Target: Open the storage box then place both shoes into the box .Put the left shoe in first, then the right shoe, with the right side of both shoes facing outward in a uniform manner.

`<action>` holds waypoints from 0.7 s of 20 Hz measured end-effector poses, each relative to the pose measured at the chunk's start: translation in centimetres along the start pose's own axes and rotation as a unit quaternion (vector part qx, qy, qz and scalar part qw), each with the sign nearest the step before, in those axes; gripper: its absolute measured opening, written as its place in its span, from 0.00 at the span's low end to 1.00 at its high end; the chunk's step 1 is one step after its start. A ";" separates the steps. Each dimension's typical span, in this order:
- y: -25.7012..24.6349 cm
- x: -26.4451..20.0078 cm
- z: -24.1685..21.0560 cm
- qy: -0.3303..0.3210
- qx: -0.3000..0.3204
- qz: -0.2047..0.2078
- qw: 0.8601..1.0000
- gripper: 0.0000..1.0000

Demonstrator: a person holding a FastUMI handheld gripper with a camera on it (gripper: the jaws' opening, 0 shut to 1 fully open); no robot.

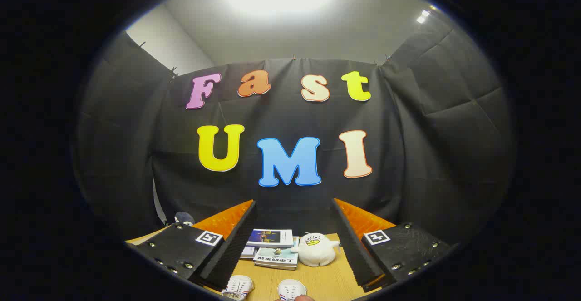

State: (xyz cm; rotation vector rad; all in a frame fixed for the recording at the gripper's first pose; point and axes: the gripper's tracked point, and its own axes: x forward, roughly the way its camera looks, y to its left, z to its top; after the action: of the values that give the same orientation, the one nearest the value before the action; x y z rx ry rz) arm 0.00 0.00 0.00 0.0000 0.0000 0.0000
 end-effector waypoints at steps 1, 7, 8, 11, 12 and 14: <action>0.6 0.0 -0.1 0.003 0.001 0.005 1.000 0.98; 1.3 -0.2 1.3 -0.008 -0.005 0.003 1.000 0.97; 1.4 -0.2 1.5 -0.012 -0.004 0.003 1.000 0.98; 1.1 -0.1 1.4 -0.011 -0.016 -0.005 1.000 0.97; 1.4 -0.1 1.4 -0.010 -0.015 -0.003 1.000 0.98; 1.6 -0.3 1.6 -0.011 -0.011 -0.001 1.000 0.98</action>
State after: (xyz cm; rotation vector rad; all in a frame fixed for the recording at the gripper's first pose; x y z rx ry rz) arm -0.27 1.59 1.56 -0.0216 -0.0215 -0.0015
